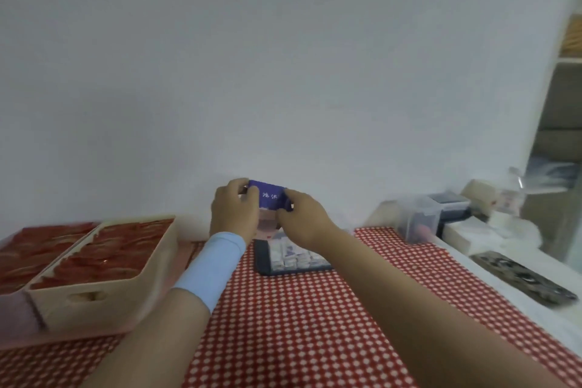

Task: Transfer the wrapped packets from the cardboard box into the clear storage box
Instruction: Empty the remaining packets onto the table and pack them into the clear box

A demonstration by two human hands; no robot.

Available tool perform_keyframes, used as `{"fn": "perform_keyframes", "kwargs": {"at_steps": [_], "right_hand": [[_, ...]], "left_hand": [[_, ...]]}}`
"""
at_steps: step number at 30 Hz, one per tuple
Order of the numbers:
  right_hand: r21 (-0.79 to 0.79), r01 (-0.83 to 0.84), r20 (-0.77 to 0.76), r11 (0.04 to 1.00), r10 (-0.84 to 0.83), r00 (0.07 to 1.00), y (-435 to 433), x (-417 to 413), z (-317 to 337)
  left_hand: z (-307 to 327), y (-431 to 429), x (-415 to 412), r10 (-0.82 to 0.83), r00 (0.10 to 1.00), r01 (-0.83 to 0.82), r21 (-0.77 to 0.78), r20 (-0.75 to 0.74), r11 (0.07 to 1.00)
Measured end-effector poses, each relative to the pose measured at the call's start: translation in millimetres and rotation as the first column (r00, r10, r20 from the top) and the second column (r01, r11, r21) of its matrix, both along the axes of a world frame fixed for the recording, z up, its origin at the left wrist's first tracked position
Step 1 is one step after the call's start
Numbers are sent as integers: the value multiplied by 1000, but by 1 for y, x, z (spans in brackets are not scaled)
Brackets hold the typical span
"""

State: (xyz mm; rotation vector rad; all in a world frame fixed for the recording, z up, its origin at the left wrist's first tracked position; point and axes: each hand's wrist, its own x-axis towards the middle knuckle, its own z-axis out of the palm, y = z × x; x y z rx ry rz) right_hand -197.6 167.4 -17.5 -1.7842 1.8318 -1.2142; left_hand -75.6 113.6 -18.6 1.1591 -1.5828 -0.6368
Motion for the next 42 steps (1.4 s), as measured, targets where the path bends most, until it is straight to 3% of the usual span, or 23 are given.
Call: {"fn": "perform_keyframes", "kwargs": {"at_steps": [4, 10, 19, 26, 33, 42], "right_hand": [[-46, 70, 10, 996, -70, 998, 44, -41, 6], [-170, 155, 12, 973, -155, 988, 101, -93, 19], [-186, 485, 98, 854, -476, 874, 214, -224, 1], [-145, 746, 66, 650, -746, 663, 336, -332, -41], [34, 889, 31, 456, -890, 455, 452, -410, -126], [443, 840, -4, 315, -936, 353, 529, -452, -317]], "left_hand": [[9, 38, -41, -7, 998, 13, -83, 68, 996], [25, 88, -96, -89, 996, 91, -142, 16, 986], [17, 178, -244, -404, 913, 408, -87, 60, 909], [-17, 279, -378, -657, 739, 663, 14, 153, 749], [-106, 381, -485, -823, 529, 795, 219, 207, 566], [-293, 448, -542, -917, 184, 665, 642, 354, 381]]}}
